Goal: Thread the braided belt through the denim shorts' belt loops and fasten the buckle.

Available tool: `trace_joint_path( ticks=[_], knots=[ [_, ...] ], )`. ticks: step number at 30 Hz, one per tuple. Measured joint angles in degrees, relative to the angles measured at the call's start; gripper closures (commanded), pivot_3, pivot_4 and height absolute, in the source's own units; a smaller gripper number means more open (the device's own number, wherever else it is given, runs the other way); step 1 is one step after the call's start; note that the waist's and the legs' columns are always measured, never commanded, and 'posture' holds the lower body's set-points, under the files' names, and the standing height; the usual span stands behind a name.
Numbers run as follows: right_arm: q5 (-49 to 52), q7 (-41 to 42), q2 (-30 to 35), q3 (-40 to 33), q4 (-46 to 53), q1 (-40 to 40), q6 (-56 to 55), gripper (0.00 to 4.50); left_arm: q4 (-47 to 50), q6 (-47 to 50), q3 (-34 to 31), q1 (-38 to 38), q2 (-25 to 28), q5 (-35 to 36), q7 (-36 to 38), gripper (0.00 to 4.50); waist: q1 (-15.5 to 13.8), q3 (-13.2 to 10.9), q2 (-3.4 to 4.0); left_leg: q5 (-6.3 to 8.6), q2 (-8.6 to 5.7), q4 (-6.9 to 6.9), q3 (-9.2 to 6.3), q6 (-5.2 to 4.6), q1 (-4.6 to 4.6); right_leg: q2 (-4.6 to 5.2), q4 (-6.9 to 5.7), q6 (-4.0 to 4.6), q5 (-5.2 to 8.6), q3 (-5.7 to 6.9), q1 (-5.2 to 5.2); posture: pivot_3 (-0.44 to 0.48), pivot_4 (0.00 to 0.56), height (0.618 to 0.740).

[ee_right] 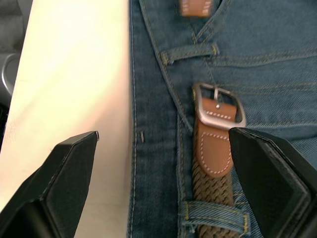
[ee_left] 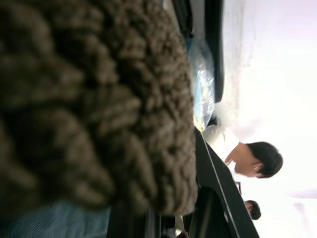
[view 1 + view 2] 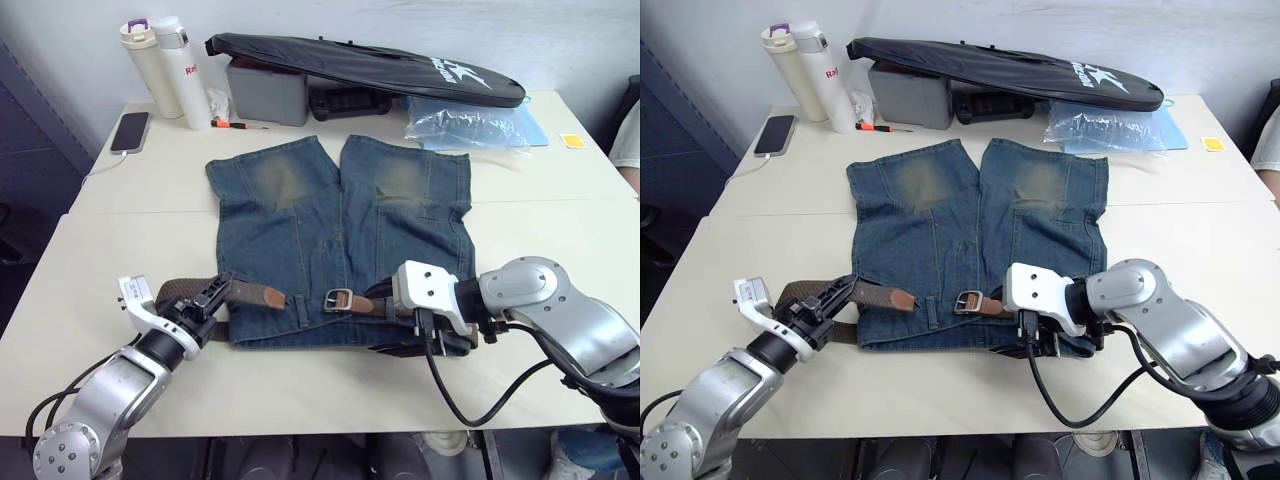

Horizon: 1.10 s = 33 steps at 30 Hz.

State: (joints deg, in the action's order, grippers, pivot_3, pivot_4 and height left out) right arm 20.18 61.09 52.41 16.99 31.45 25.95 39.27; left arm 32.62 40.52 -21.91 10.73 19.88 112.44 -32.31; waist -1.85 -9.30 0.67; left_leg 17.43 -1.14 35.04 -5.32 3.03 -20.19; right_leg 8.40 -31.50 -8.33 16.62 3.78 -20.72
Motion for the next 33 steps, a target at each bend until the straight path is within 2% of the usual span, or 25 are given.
trace_joint_path(
  ticks=[6,16,22,27,29,33],
  knots=[
    [0.0,-1.3,0.0,0.0,0.6,-0.1,2.1,0.03,-0.1,-0.3,1.9,2.2,1.5,0.0,0.8,4.50,-0.1,0.0,0.02,0.08,0.02,0.03,0.05,-0.24,-0.01,-0.01,0.09,0.81,0.38,-0.03,0.02,0.000,0.150,0.740],
    [0.1,-1.5,0.0,0.0,1.5,1.6,3.0,0.03,-3.5,-5.4,5.8,0.1,1.2,-0.6,-0.6,4.50,-1.2,0.0,0.04,0.07,0.04,0.04,0.13,-0.33,0.00,-0.02,0.09,0.81,0.37,-0.08,0.00,0.000,0.150,0.740],
    [0.1,-0.6,0.0,0.0,1.2,4.0,3.2,0.03,-4.2,-7.5,9.7,-1.2,-0.5,-6.0,-0.5,4.50,-1.3,0.0,0.04,0.07,0.04,0.04,0.16,-0.34,-0.01,-0.03,0.10,0.78,0.35,-0.09,0.00,0.000,0.150,0.740],
    [0.1,0.3,0.1,0.0,0.9,5.0,3.5,0.03,-4.4,-8.3,13.1,-2.9,-3.0,-9.9,-0.4,4.50,-1.3,0.0,0.03,0.07,0.04,0.04,0.17,-0.34,-0.01,-0.04,0.09,0.50,0.20,-0.09,0.00,0.000,0.150,0.740],
    [0.0,0.6,0.2,0.0,0.9,5.2,3.7,0.03,-4.4,-8.4,13.7,-3.4,-3.3,-11.1,-0.3,4.50,-1.3,0.0,0.05,0.07,0.04,0.03,0.17,-0.34,0.00,-0.04,0.09,0.09,-0.02,-0.10,0.00,0.000,0.150,0.740],
    [0.0,0.6,0.5,0.0,0.9,5.6,4.6,0.03,-4.4,-8.3,14.5,-3.4,-3.5,-13.3,-0.3,4.50,-1.4,0.0,0.07,0.07,0.04,0.04,0.17,-0.34,-0.01,-0.05,0.09,0.05,-0.04,-0.09,-0.01,0.000,0.150,0.740]
  ],
)
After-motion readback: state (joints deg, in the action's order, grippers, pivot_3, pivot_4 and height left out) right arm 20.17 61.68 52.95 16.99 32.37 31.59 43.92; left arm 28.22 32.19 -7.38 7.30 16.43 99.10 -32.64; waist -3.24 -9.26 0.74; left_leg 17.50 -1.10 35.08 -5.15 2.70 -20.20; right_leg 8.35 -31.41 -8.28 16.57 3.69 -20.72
